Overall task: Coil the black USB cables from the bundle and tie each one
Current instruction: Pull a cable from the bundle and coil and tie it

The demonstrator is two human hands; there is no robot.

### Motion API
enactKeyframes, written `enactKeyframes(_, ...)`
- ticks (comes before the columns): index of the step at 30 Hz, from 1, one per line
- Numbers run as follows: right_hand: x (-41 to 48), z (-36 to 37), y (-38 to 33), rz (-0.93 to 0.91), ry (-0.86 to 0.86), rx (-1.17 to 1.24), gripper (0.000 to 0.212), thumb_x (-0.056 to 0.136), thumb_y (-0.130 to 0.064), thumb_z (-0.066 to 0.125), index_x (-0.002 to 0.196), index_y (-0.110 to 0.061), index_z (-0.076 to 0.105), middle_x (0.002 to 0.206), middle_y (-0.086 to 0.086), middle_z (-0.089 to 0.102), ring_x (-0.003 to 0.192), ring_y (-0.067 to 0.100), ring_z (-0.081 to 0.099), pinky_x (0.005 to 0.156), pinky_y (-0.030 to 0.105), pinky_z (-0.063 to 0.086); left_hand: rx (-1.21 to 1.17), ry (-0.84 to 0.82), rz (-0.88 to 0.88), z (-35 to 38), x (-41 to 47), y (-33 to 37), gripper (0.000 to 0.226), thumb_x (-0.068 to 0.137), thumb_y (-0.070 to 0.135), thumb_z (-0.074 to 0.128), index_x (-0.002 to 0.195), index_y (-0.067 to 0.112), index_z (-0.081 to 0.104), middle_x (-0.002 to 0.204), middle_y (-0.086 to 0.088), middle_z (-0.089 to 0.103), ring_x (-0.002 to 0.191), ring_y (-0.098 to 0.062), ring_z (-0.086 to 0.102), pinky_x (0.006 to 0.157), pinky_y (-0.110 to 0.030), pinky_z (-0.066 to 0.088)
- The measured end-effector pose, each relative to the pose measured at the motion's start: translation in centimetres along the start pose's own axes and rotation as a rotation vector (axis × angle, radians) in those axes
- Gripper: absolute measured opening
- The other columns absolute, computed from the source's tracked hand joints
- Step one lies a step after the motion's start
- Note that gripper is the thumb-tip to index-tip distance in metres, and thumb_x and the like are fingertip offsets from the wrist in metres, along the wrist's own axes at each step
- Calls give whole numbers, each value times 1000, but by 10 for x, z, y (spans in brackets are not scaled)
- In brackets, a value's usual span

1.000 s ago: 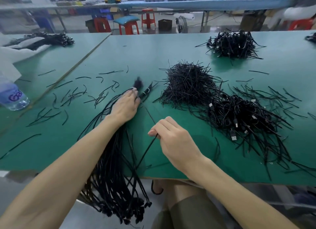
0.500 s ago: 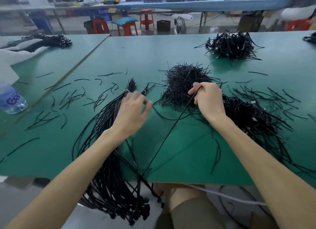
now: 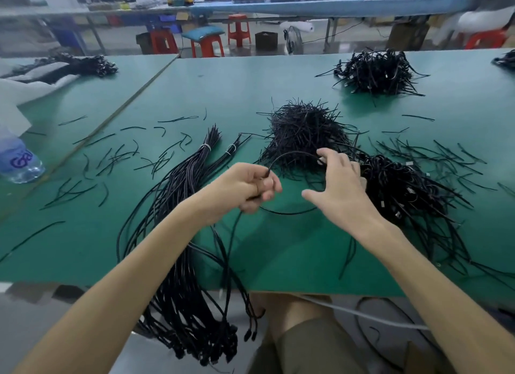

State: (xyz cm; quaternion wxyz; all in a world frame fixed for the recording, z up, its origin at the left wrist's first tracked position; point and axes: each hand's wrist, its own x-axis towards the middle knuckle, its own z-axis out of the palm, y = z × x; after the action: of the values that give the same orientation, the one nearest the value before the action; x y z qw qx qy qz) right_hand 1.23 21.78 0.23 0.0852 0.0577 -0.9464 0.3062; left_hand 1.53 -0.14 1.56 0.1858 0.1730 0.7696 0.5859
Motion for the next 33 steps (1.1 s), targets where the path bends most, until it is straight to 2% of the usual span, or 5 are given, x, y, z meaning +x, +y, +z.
enactKeyframes(6,-28,-4,-17,-510,127,-431,91,78,-5,66,159,-16,25,156,2,36,144,26,34,111,43,27,30,-112,12,20,10,10,15,106,6,52,101,-6,61,73,-5,62,44,-11,30,44,-20,25)
enactKeyframes(10,-23,1,-14,-357,-167,-363,58,89,6,48,142,-18,43,122,4,63,105,34,64,84,43,51,20,-42,-112,26,13,10,26,105,19,58,105,-7,56,67,-2,58,39,-7,29,42,-18,24)
enactKeyframes(15,-14,-14,22,-172,6,-191,24,103,-6,46,116,-16,63,88,1,70,76,26,66,73,41,55,-180,-39,-83,-16,-3,-4,31,102,29,61,121,3,61,72,5,54,47,-9,32,47,-17,29)
enactKeyframes(25,-37,4,23,-221,-323,74,22,108,-21,43,100,-22,63,70,-1,62,47,4,46,55,29,38,-1167,196,114,-12,-7,-27,29,99,31,58,107,10,76,78,10,56,61,-4,45,59,-17,40)
enactKeyframes(33,-50,12,26,-212,-482,124,25,108,-24,45,97,-14,65,61,-3,58,47,5,44,54,28,41,-1316,224,132,4,-8,-13,36,108,32,46,80,13,57,80,0,61,75,-15,65,87,-32,58)
